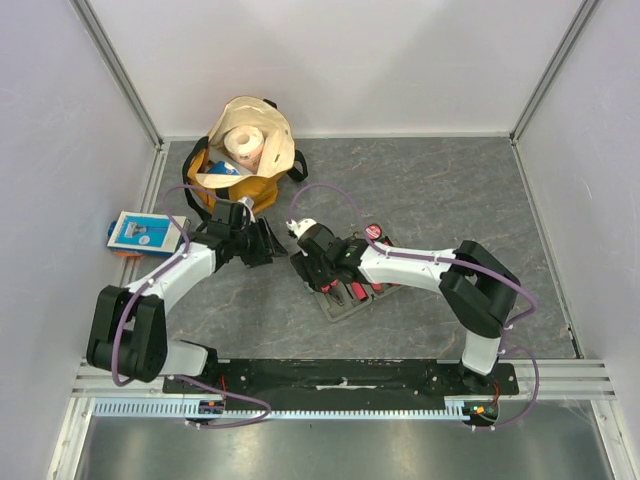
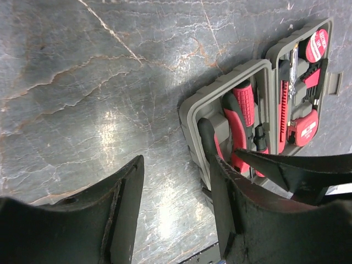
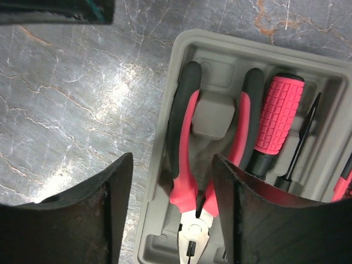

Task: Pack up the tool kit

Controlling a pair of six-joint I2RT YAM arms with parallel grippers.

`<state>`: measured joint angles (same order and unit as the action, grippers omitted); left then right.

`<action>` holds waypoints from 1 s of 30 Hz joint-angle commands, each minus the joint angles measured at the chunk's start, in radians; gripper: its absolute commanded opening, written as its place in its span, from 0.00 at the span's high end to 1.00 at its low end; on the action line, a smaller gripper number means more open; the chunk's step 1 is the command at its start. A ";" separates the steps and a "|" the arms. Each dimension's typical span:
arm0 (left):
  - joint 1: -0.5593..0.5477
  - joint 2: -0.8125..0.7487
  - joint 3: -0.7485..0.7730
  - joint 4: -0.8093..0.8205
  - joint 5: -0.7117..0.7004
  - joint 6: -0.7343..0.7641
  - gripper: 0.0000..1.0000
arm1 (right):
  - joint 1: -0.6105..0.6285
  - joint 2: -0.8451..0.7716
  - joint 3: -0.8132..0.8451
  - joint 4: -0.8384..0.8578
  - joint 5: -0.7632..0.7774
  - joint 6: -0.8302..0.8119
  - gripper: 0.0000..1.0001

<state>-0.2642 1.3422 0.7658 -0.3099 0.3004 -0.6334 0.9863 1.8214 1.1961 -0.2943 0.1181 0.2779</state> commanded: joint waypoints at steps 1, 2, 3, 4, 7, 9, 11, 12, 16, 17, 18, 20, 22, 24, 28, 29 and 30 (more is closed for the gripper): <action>-0.003 0.054 0.001 0.061 0.083 -0.026 0.44 | 0.000 0.004 0.002 0.006 -0.020 0.026 0.37; -0.001 0.069 0.003 0.063 0.092 -0.028 0.44 | 0.000 0.001 0.005 0.007 -0.008 0.029 0.38; -0.001 0.083 0.004 0.068 0.101 -0.029 0.44 | 0.000 -0.002 0.005 0.006 0.003 0.035 0.39; -0.003 0.095 0.004 0.071 0.112 -0.029 0.44 | 0.000 -0.008 0.007 0.004 0.017 0.037 0.39; -0.006 0.139 0.009 0.087 0.152 -0.034 0.44 | 0.000 -0.034 0.011 0.006 0.052 0.035 0.31; -0.009 0.170 0.018 0.100 0.173 -0.037 0.44 | 0.002 -0.059 0.013 0.006 0.081 0.030 0.24; -0.015 0.202 0.029 0.114 0.210 -0.040 0.44 | 0.002 -0.080 0.010 0.006 0.107 0.026 0.19; -0.015 0.221 0.036 0.120 0.227 -0.043 0.44 | 0.000 -0.086 0.008 0.007 0.127 0.024 0.17; -0.026 0.293 0.069 0.141 0.279 -0.060 0.44 | 0.000 -0.086 -0.001 0.003 0.141 0.020 0.09; -0.027 0.313 0.078 0.146 0.295 -0.066 0.44 | 0.000 -0.085 -0.006 0.004 0.140 0.021 0.08; -0.027 0.324 0.085 0.149 0.305 -0.071 0.44 | -0.001 -0.080 -0.007 0.004 0.132 0.024 0.07; -0.026 0.344 0.098 0.160 0.322 -0.083 0.44 | 0.000 -0.073 -0.016 0.003 0.114 0.033 0.07; -0.029 0.353 0.105 0.166 0.328 -0.091 0.44 | -0.001 -0.063 -0.026 0.003 0.088 0.043 0.07; -0.030 0.357 0.113 0.169 0.333 -0.098 0.44 | -0.003 -0.057 -0.035 0.004 0.068 0.050 0.07; -0.032 0.377 0.116 0.186 0.350 -0.118 0.44 | -0.014 -0.048 -0.052 0.006 0.026 0.069 0.12; -0.030 0.385 0.119 0.186 0.352 -0.121 0.45 | -0.017 -0.044 -0.052 0.007 0.017 0.073 0.14; -0.030 0.391 0.119 0.186 0.359 -0.126 0.45 | -0.018 -0.037 -0.052 0.007 -0.001 0.073 0.16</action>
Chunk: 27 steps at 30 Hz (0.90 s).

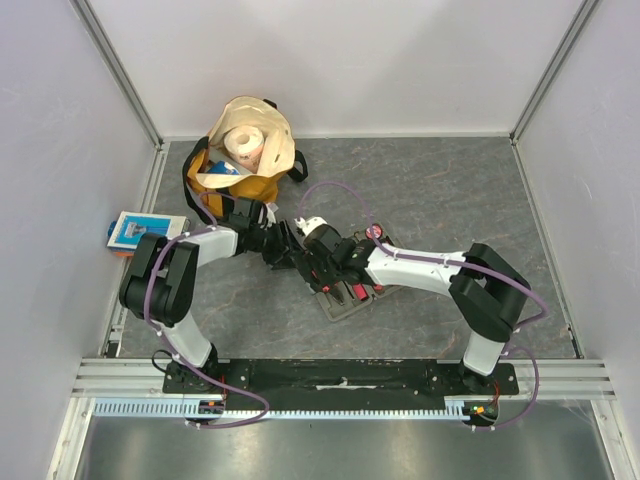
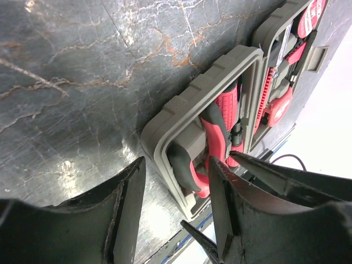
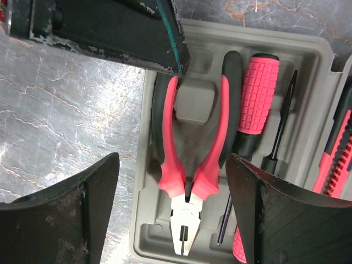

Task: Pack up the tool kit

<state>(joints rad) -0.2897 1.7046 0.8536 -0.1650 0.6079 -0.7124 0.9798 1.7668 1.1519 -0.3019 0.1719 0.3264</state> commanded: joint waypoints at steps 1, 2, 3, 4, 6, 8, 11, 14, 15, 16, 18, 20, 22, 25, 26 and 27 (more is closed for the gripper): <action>-0.006 0.036 0.033 0.044 0.058 -0.048 0.46 | -0.013 0.022 -0.006 0.014 -0.064 0.025 0.19; -0.008 0.044 0.036 0.047 0.059 -0.050 0.47 | -0.013 0.029 -0.008 0.015 -0.072 0.023 0.21; -0.009 0.053 0.038 0.045 0.059 -0.050 0.48 | -0.015 0.033 -0.008 0.015 -0.078 0.022 0.23; -0.011 0.059 0.041 0.039 0.058 -0.050 0.48 | -0.013 0.034 -0.009 0.017 -0.081 0.026 0.25; -0.011 0.073 0.047 0.032 0.058 -0.047 0.49 | -0.016 0.039 -0.011 0.017 -0.086 0.031 0.27; -0.019 0.082 0.051 0.025 0.059 -0.042 0.49 | -0.015 0.039 -0.014 0.018 -0.086 0.037 0.30; -0.020 0.093 0.059 0.022 0.067 -0.042 0.50 | -0.015 0.037 -0.017 0.023 -0.094 0.045 0.38; -0.026 0.101 0.071 0.022 0.070 -0.042 0.51 | -0.015 0.031 -0.020 0.040 -0.114 0.051 0.49; -0.028 0.102 0.074 0.022 0.075 -0.041 0.51 | -0.015 0.031 -0.018 0.043 -0.115 0.051 0.50; -0.029 0.104 0.078 0.022 0.075 -0.042 0.51 | -0.013 0.033 -0.018 0.043 -0.111 0.054 0.50; -0.031 0.101 0.079 0.021 0.073 -0.042 0.51 | -0.015 0.028 -0.017 0.038 -0.086 0.054 0.47; -0.029 0.080 0.078 0.006 0.047 -0.035 0.51 | -0.015 0.016 -0.015 0.032 -0.052 0.056 0.42; -0.029 0.052 0.076 -0.010 0.014 -0.021 0.48 | -0.015 -0.003 -0.009 0.024 -0.012 0.048 0.38; -0.029 0.017 0.076 -0.033 -0.033 0.005 0.47 | -0.015 -0.027 0.005 0.018 0.030 0.030 0.36; -0.029 0.010 0.078 -0.037 -0.045 0.011 0.46 | -0.015 -0.033 0.012 0.017 0.038 0.023 0.37; -0.031 0.001 0.076 -0.039 -0.054 0.016 0.46 | -0.015 -0.036 0.017 0.018 0.046 0.020 0.37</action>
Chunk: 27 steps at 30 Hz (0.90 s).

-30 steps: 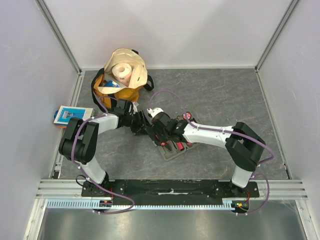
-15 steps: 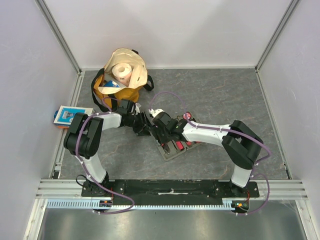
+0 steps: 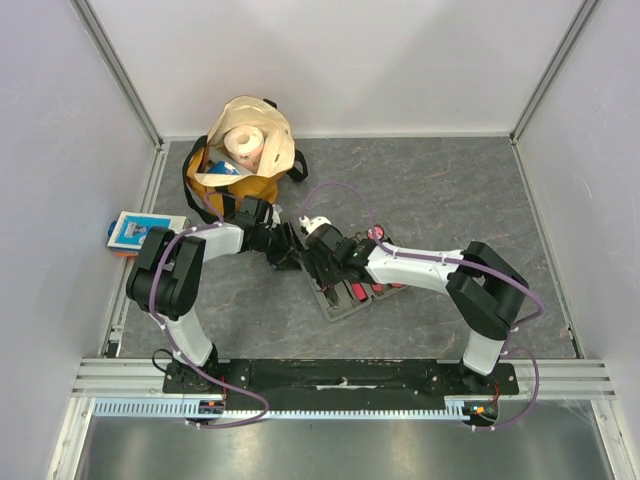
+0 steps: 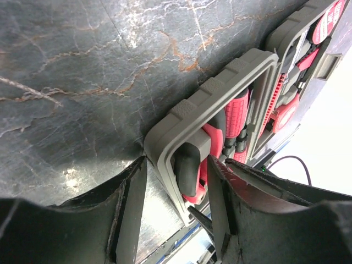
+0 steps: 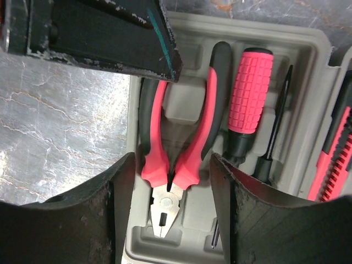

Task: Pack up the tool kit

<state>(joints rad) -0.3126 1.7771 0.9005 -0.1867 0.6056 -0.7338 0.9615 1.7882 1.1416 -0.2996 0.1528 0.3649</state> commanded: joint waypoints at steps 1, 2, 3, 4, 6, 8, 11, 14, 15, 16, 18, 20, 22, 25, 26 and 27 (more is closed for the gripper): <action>-0.006 -0.082 0.025 -0.019 -0.059 0.042 0.45 | 0.003 -0.061 0.032 0.016 0.071 -0.024 0.39; -0.006 -0.091 0.021 -0.019 -0.072 0.045 0.45 | 0.003 -0.061 0.040 0.017 0.074 -0.029 0.43; -0.005 -0.102 0.021 -0.019 -0.081 0.050 0.44 | 0.003 -0.059 0.043 0.017 0.074 -0.037 0.46; -0.006 -0.113 0.018 -0.020 -0.092 0.056 0.44 | 0.005 -0.055 0.044 0.022 0.073 -0.040 0.49; -0.008 -0.125 0.017 -0.022 -0.112 0.068 0.44 | 0.003 -0.043 0.049 0.027 0.057 -0.053 0.56; -0.008 -0.127 0.026 -0.028 -0.110 0.083 0.47 | 0.003 -0.027 0.050 0.034 0.022 -0.063 0.61; -0.010 -0.102 0.049 -0.034 -0.087 0.086 0.57 | 0.003 -0.009 0.046 0.057 -0.018 -0.072 0.68; -0.016 -0.073 0.072 -0.036 -0.066 0.082 0.71 | 0.003 0.010 0.050 0.082 -0.041 -0.075 0.72; -0.019 -0.068 0.077 -0.036 -0.060 0.080 0.73 | 0.003 0.013 0.053 0.085 -0.044 -0.073 0.73; -0.020 -0.065 0.081 -0.036 -0.058 0.080 0.74 | 0.003 0.019 0.053 0.089 -0.050 -0.076 0.74; -0.026 -0.065 0.087 -0.036 -0.058 0.077 0.76 | 0.003 0.033 0.058 0.093 -0.055 -0.073 0.76; -0.031 -0.068 0.090 -0.036 -0.064 0.077 0.77 | 0.003 0.046 0.060 0.093 -0.058 -0.073 0.78; -0.034 -0.067 0.095 -0.043 -0.072 0.079 0.78 | 0.003 0.060 0.061 0.094 -0.056 -0.070 0.81; -0.040 -0.047 0.110 -0.065 -0.069 0.080 0.82 | 0.003 0.077 0.058 0.090 -0.056 -0.067 0.85; -0.049 -0.036 0.127 -0.089 -0.073 0.091 0.85 | 0.003 0.082 0.055 0.091 -0.058 -0.064 0.86; -0.060 -0.018 0.155 -0.158 -0.095 0.112 0.88 | 0.003 0.083 0.052 0.090 -0.061 -0.063 0.89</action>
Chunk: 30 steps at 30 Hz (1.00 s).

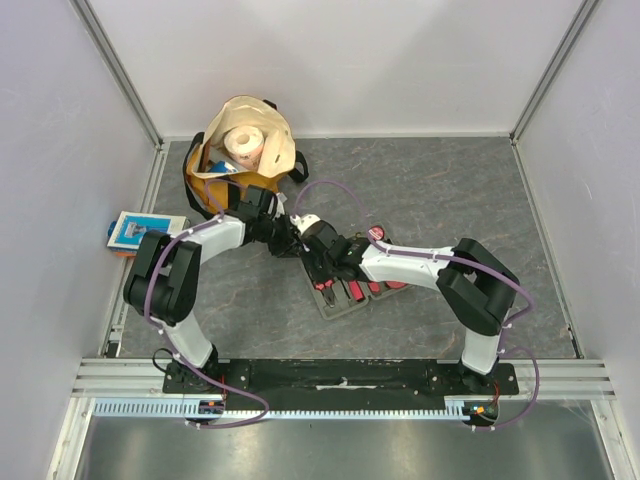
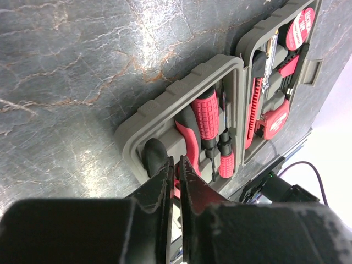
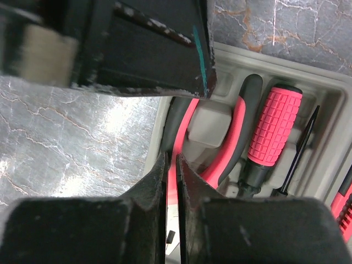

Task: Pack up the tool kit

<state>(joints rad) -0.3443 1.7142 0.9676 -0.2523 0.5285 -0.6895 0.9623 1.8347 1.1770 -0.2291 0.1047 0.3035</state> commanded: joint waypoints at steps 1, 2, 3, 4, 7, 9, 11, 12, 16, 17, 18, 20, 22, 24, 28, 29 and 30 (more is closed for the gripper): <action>-0.039 0.065 0.115 -0.144 -0.048 0.082 0.90 | 0.003 0.038 0.012 0.016 -0.016 0.000 0.90; -0.053 0.074 0.131 -0.184 -0.076 0.097 0.92 | 0.003 0.040 0.006 0.014 -0.017 0.002 0.92; -0.056 0.084 0.134 -0.195 -0.079 0.107 0.93 | 0.003 0.040 0.000 0.014 -0.022 0.003 0.94; -0.062 0.087 0.131 -0.197 -0.079 0.107 0.93 | 0.003 0.043 -0.007 0.014 -0.025 0.003 0.95; -0.064 0.104 0.140 -0.237 -0.102 0.104 0.96 | 0.003 0.060 -0.013 0.007 -0.031 0.006 0.99; -0.064 0.116 0.149 -0.264 -0.116 0.105 0.97 | 0.004 0.072 -0.013 -0.001 -0.036 0.006 0.99; -0.064 0.119 0.146 -0.268 -0.119 0.111 0.98 | 0.003 0.084 -0.010 -0.010 -0.037 0.006 0.99; -0.064 0.117 0.146 -0.268 -0.122 0.114 0.98 | 0.003 0.090 -0.011 -0.013 -0.037 0.006 0.99; -0.064 0.098 0.166 -0.277 -0.125 0.122 0.98 | 0.003 0.097 -0.011 -0.018 -0.028 0.009 0.99; -0.064 0.087 0.174 -0.277 -0.125 0.122 0.97 | 0.004 0.094 -0.010 -0.019 -0.023 0.009 0.99; -0.064 0.072 0.186 -0.277 -0.127 0.120 0.97 | 0.001 0.087 -0.010 -0.019 -0.019 0.013 0.99; -0.064 0.042 0.209 -0.278 -0.137 0.111 0.96 | 0.004 0.074 -0.004 -0.019 -0.010 0.013 0.98; -0.062 0.012 0.232 -0.280 -0.159 0.107 0.94 | 0.003 0.060 0.009 -0.016 -0.005 0.013 0.96; -0.064 -0.010 0.255 -0.295 -0.189 0.105 0.93 | 0.003 0.041 0.025 -0.010 0.001 0.016 0.93; -0.064 -0.018 0.275 -0.352 -0.274 0.102 0.89 | 0.003 0.020 0.052 0.019 0.016 0.026 0.86; -0.064 -0.016 0.275 -0.372 -0.301 0.099 0.88 | 0.003 0.020 0.055 0.025 0.016 0.029 0.85; -0.062 -0.011 0.267 -0.383 -0.317 0.100 0.85 | 0.003 0.018 0.055 0.033 0.015 0.028 0.84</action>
<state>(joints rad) -0.4099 1.7359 1.2049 -0.5686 0.3130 -0.6128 0.9638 1.8633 1.2083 -0.1688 0.1013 0.3229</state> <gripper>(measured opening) 0.114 0.142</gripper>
